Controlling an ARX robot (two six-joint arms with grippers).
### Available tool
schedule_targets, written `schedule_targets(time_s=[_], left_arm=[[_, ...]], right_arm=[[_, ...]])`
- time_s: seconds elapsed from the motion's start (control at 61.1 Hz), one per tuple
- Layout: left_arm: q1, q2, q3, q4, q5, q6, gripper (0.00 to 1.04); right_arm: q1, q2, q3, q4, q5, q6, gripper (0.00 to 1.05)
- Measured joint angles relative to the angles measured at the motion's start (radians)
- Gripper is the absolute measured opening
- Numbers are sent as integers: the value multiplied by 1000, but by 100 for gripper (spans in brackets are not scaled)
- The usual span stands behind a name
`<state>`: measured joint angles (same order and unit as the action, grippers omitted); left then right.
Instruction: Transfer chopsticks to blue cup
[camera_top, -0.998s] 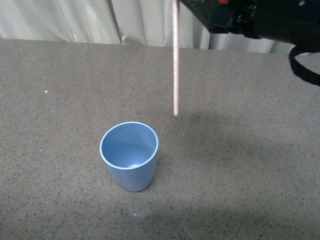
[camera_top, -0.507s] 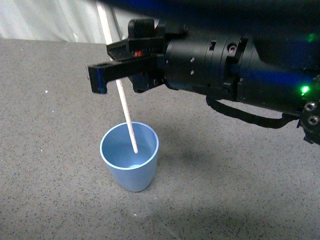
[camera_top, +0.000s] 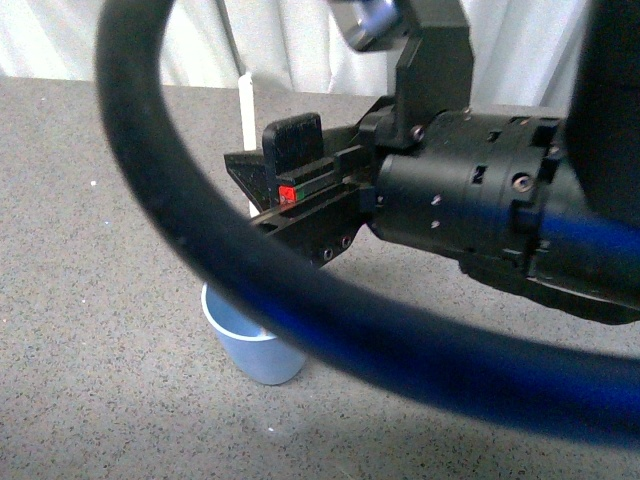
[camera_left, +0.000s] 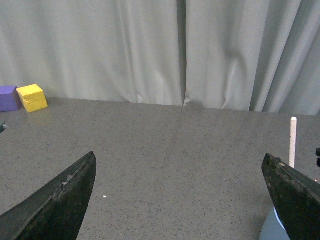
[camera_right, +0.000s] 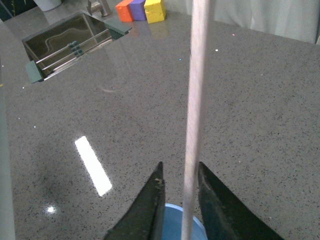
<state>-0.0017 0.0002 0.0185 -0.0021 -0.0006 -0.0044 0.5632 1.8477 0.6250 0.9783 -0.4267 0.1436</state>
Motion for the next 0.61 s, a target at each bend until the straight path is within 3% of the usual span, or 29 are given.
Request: schedule_targets(time_s=[0.164,0.343,0.474,0.605], left_arm=[[0,0,0,0,0,0,98],[0,0,0,0,0,0,98],[0,0,0,0,0,0,98],[0,0,0,0,0,0,98]], right_arm=[[-13,-132,-68,-39,37,10,68],[-69,-294,-187,-161,195,69,97],[-121,-392,-286,-272,338,131,95],[-116,-549,-389,-391,467,108,95]])
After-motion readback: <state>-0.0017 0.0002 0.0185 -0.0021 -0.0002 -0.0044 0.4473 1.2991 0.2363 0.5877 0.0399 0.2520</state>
